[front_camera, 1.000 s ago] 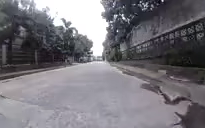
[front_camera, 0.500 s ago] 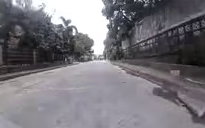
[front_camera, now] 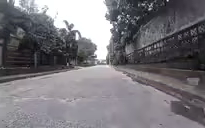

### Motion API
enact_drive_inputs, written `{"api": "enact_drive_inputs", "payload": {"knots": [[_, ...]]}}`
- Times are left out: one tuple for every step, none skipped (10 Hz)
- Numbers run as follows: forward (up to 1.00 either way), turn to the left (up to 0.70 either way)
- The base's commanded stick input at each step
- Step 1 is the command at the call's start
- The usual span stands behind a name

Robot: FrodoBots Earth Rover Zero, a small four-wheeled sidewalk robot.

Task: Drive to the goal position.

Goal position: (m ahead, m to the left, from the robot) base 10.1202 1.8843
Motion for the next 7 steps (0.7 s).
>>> {"api": "enact_drive_inputs", "payload": {"knots": [[1.0, 0.0], [1.0, 0.0], [1.0, 0.0], [1.0, 0.0], [1.0, 0.0], [1.0, 0.0], [1.0, 0.0]]}}
